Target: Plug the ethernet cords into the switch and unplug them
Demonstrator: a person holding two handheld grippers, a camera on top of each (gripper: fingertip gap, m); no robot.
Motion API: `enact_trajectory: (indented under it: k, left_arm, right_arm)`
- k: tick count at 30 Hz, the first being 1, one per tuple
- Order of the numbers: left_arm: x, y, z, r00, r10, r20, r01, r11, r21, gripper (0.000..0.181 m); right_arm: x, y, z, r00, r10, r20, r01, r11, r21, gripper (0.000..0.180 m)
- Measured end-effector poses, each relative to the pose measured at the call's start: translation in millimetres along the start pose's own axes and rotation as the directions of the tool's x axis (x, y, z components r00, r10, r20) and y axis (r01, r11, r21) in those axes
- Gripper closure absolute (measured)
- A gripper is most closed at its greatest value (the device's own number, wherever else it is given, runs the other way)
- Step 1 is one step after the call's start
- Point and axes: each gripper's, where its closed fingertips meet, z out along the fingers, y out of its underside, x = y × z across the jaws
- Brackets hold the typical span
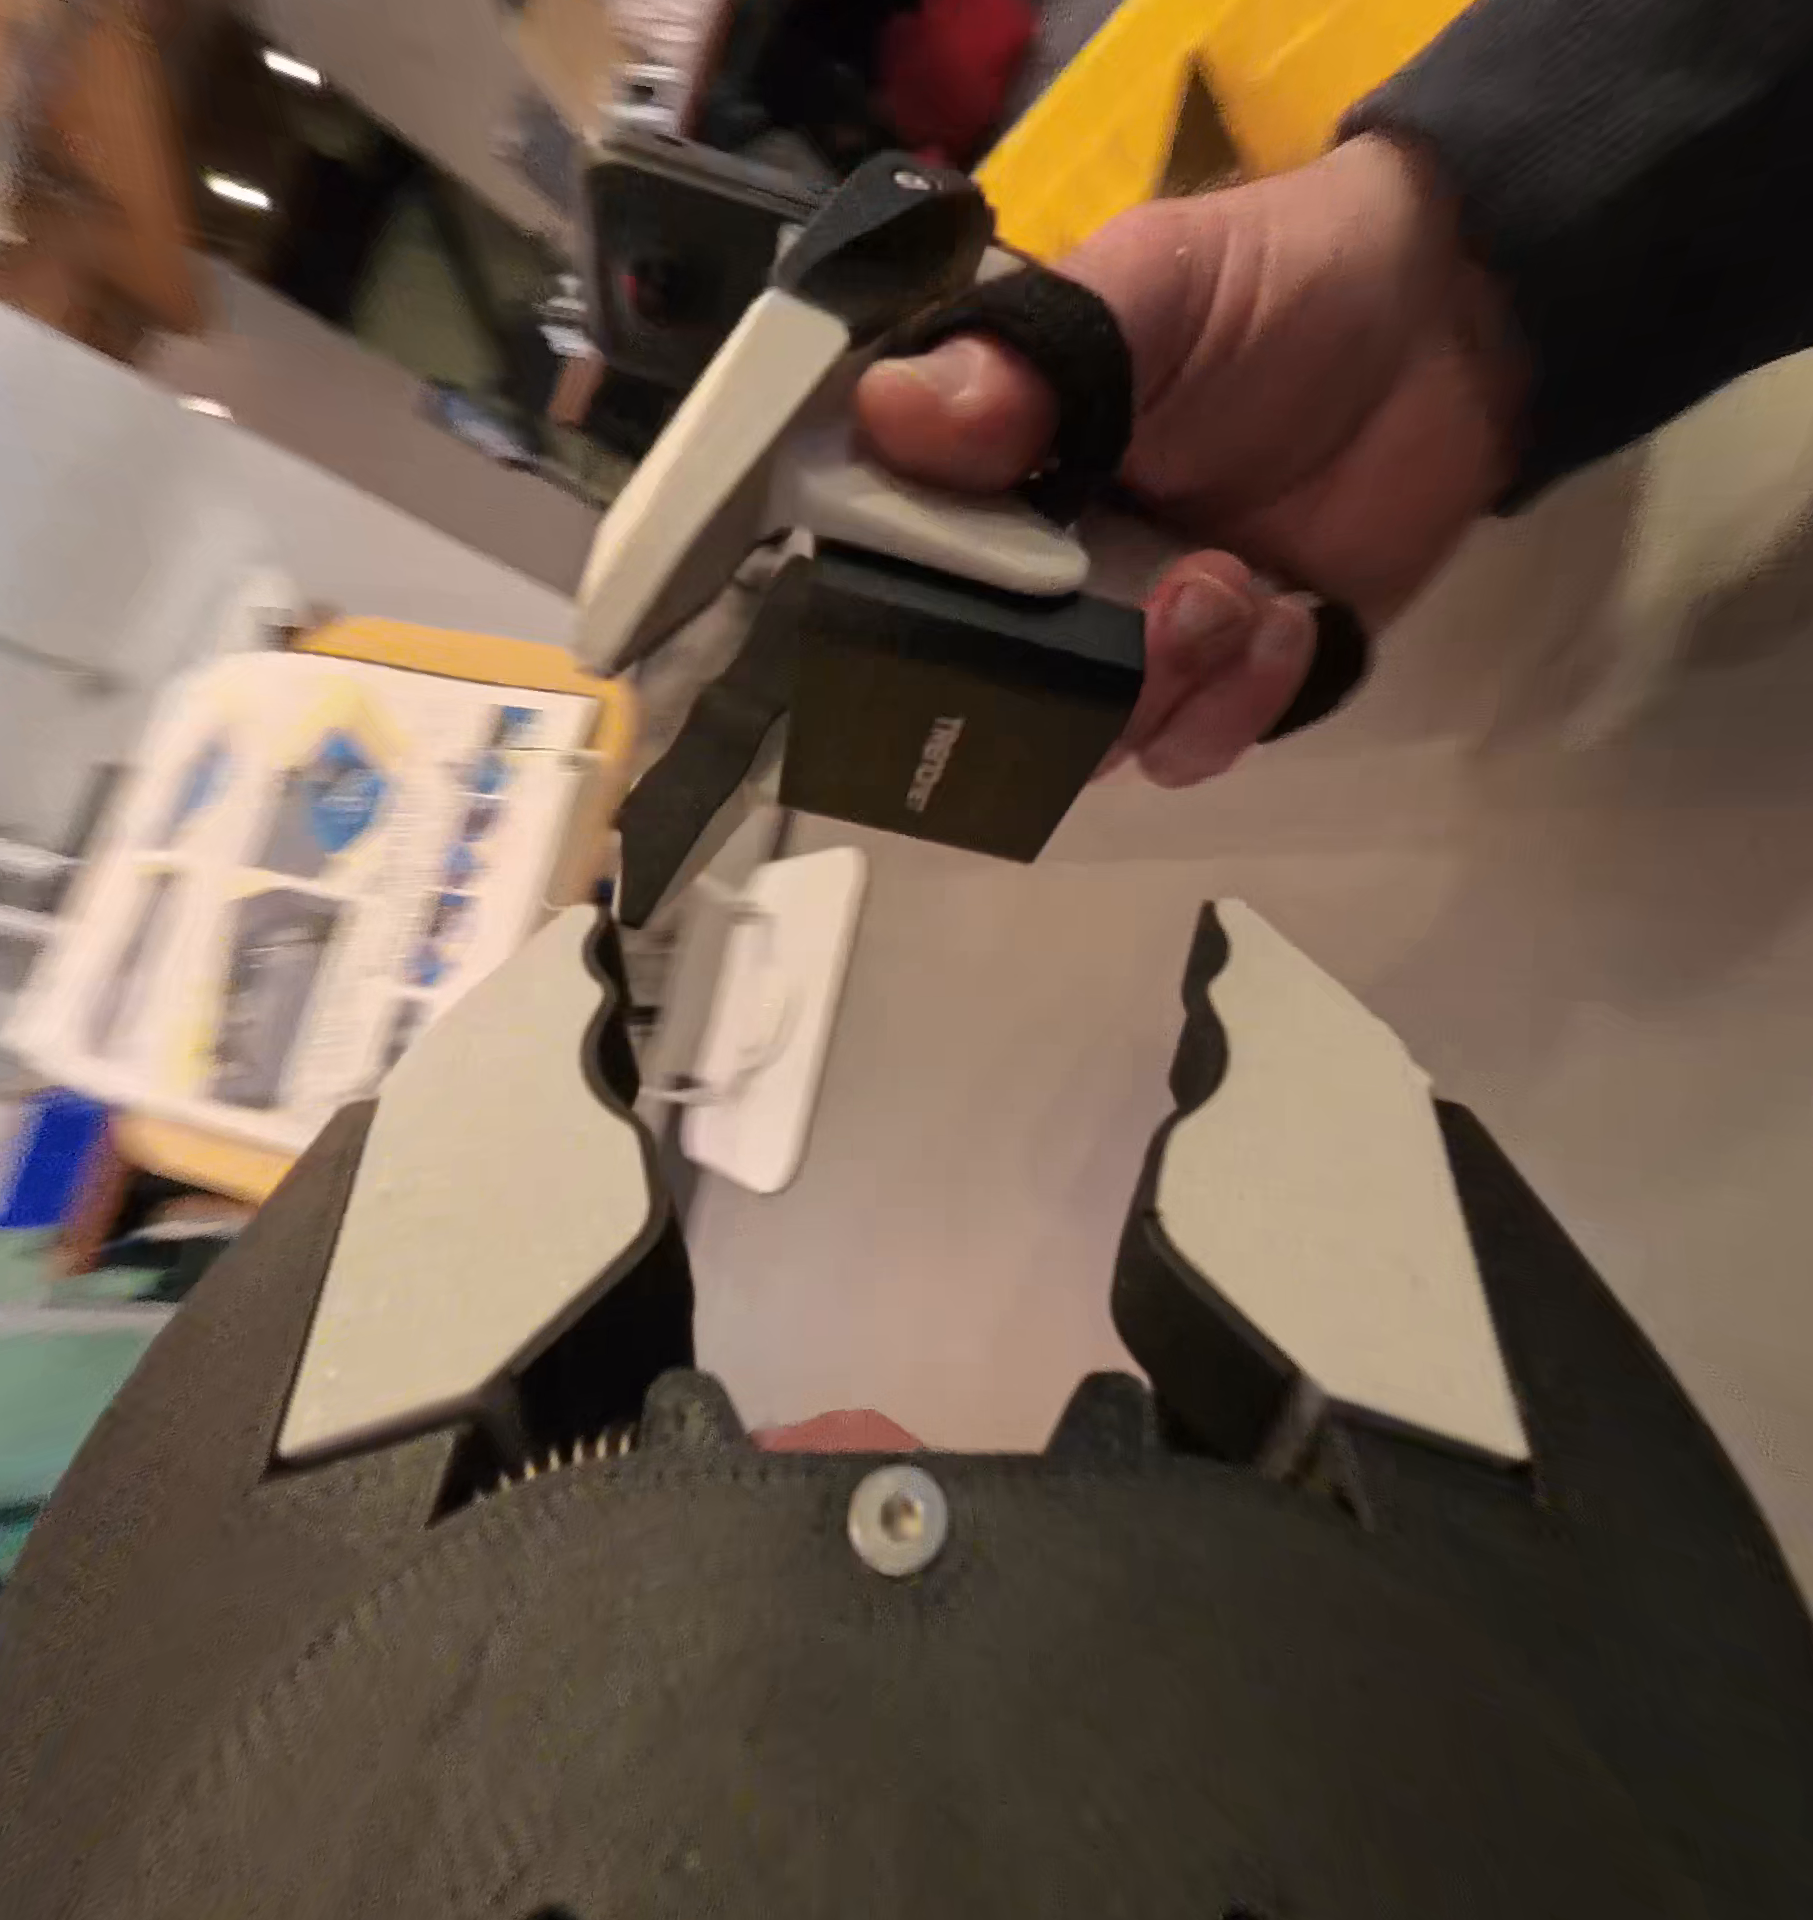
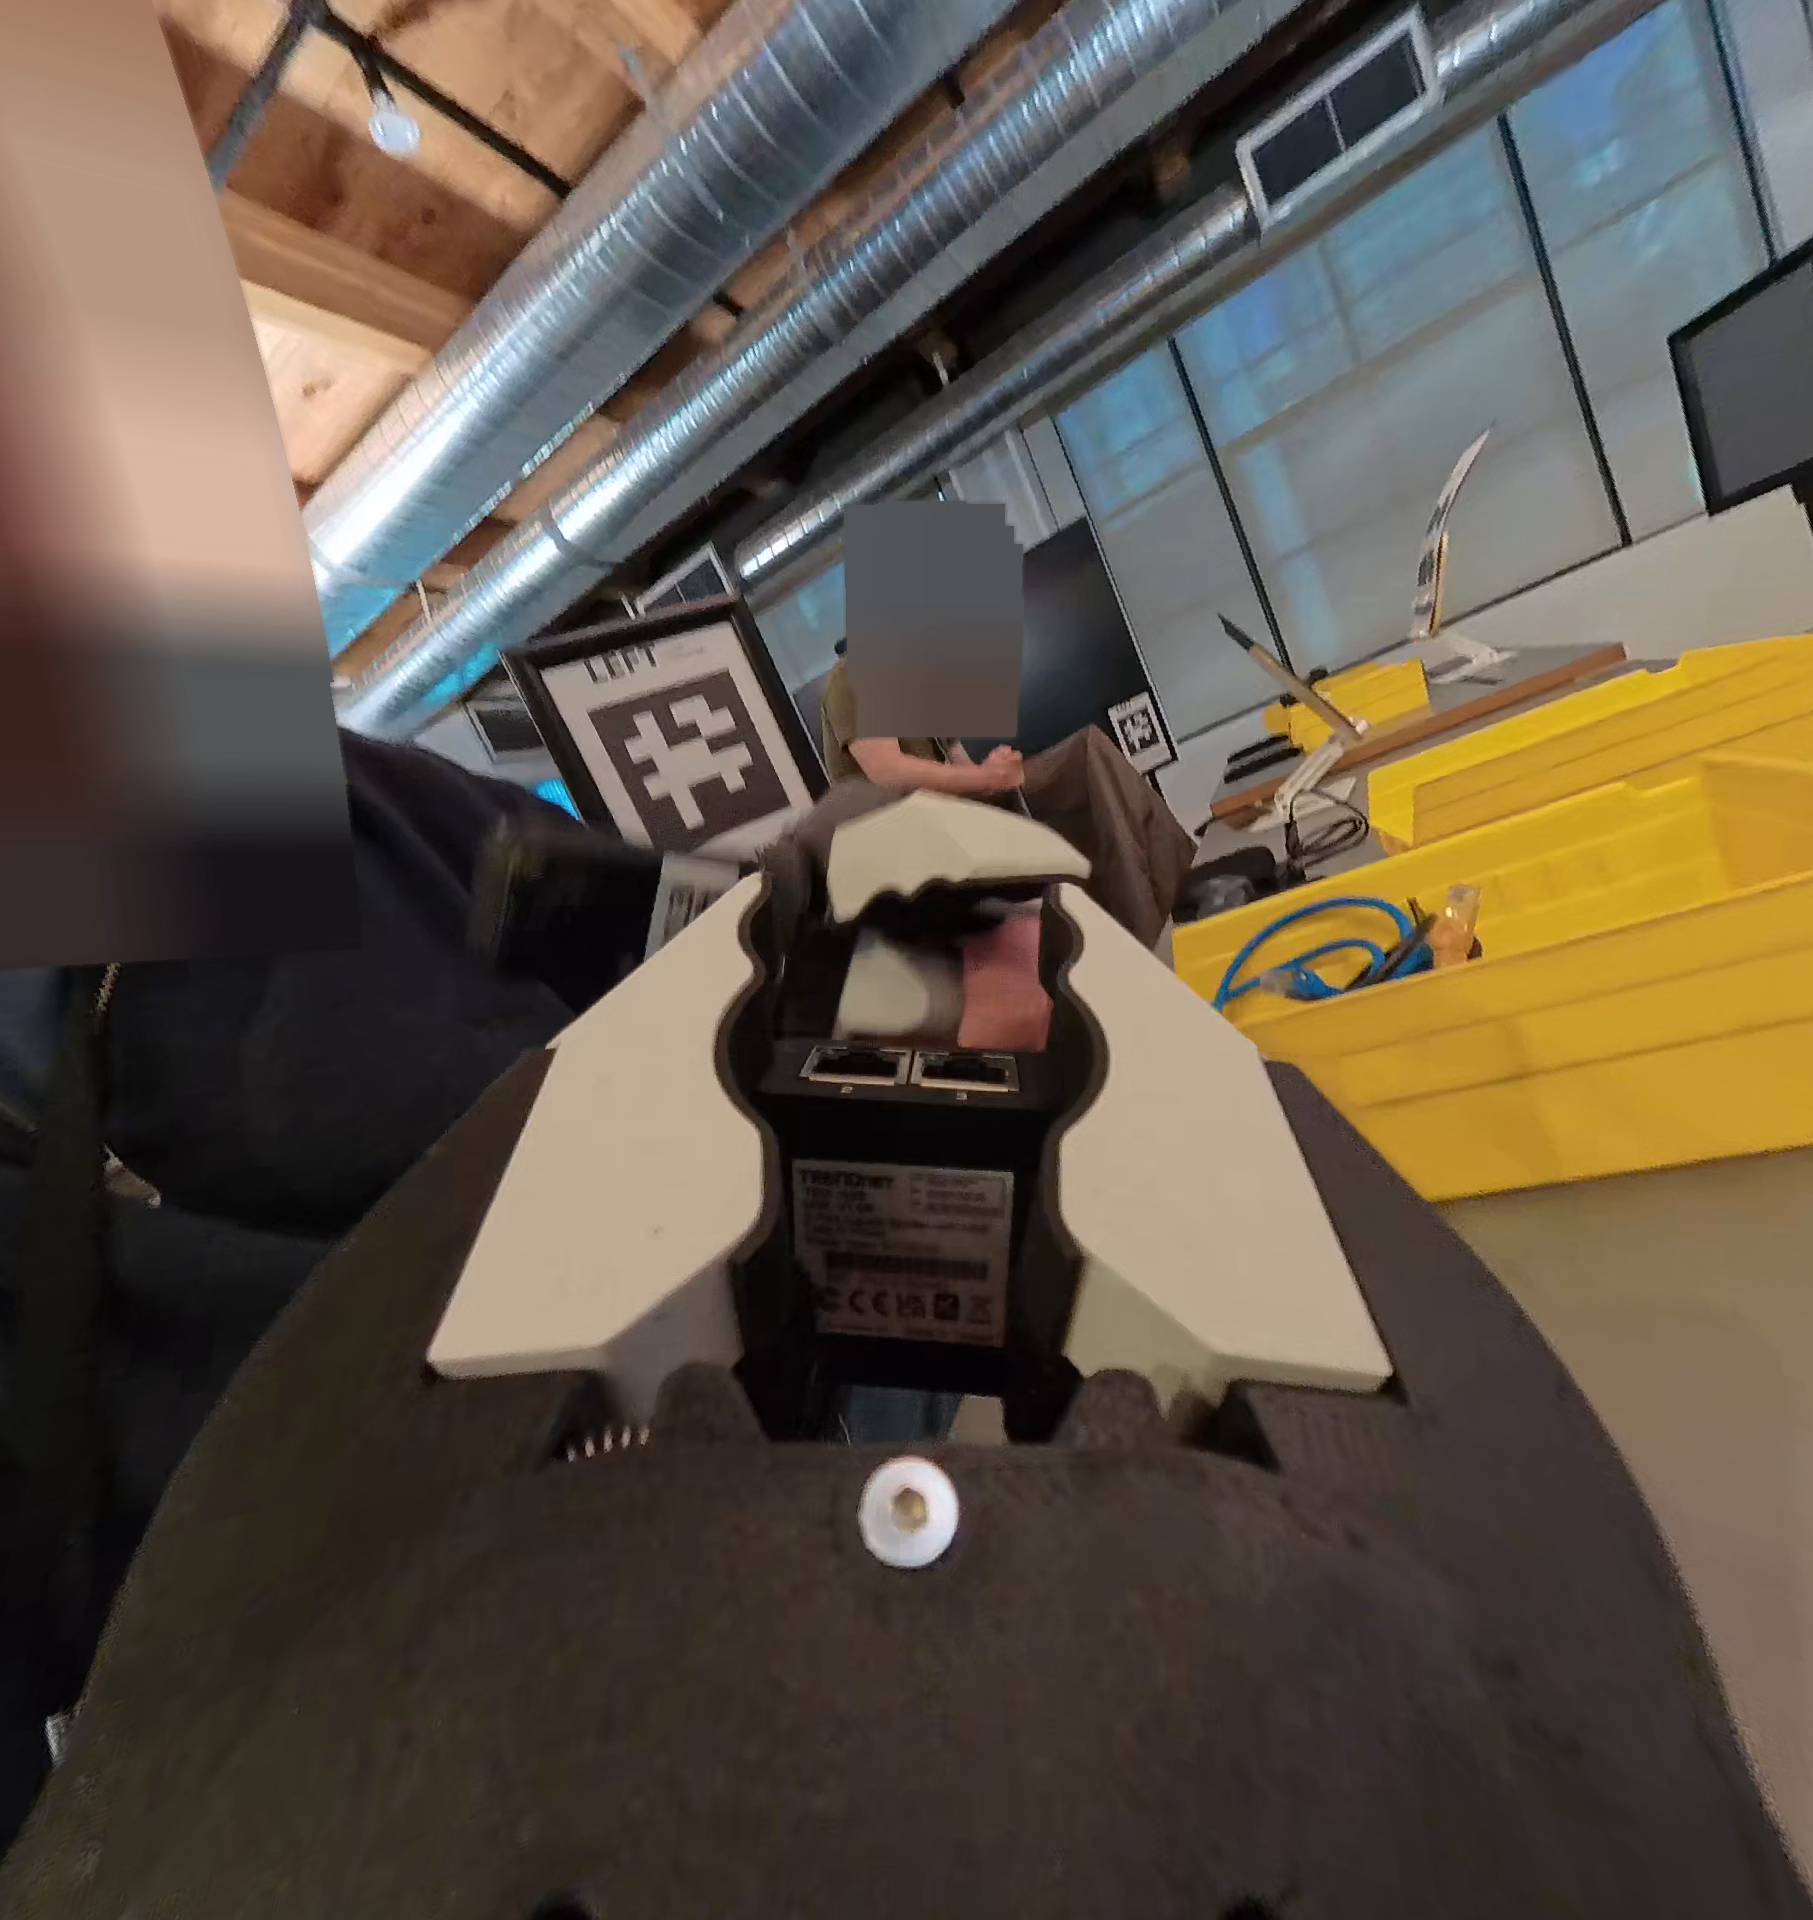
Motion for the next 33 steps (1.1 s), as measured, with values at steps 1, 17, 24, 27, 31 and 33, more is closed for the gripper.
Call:
enact_trajectory:
  k: [1,17,24,27,31,33]
  left_arm:
    - [-0.9,-3.1,2.4,0.995,0.034,0.094,-0.035,0.999,0.010,0.081]
    - [-21.5,-38.0,11.2,0.942,0.181,0.284,-0.219,0.969,0.111,0.124]
    - [-23.8,-30.8,-4.7,0.978,0.194,0.076,-0.206,0.955,0.215,0.153]
    - [-27.9,-31.2,-8.0,0.965,0.257,0.060,-0.264,0.940,0.218,0.155]
    - [-29.7,-31.3,-9.0,0.967,0.254,0.033,-0.255,0.944,0.211,0.156]
    - [-29.7,-32.1,-9.9,0.971,0.239,0.030,-0.240,0.946,0.218,0.157]
  right_arm:
    - [-0.3,-4.2,1.5,1.000,0.007,0.003,-0.007,1.000,0.023,0.132]
    - [-16.8,-25.9,10.0,0.999,-0.022,-0.024,0.024,0.995,0.094,0.131]
    - [-19.1,-31.3,-3.7,0.999,0.004,-0.035,0.001,0.993,0.118,0.134]
    - [-17.8,-32.3,-5.9,0.999,0.008,-0.053,-0.001,0.989,0.147,0.168]
    - [-18.3,-31.3,-7.3,0.998,-0.007,-0.065,0.017,0.989,0.147,0.174]
    - [-19.1,-30.3,-7.0,0.997,-0.021,-0.075,0.031,0.991,0.127,0.176]
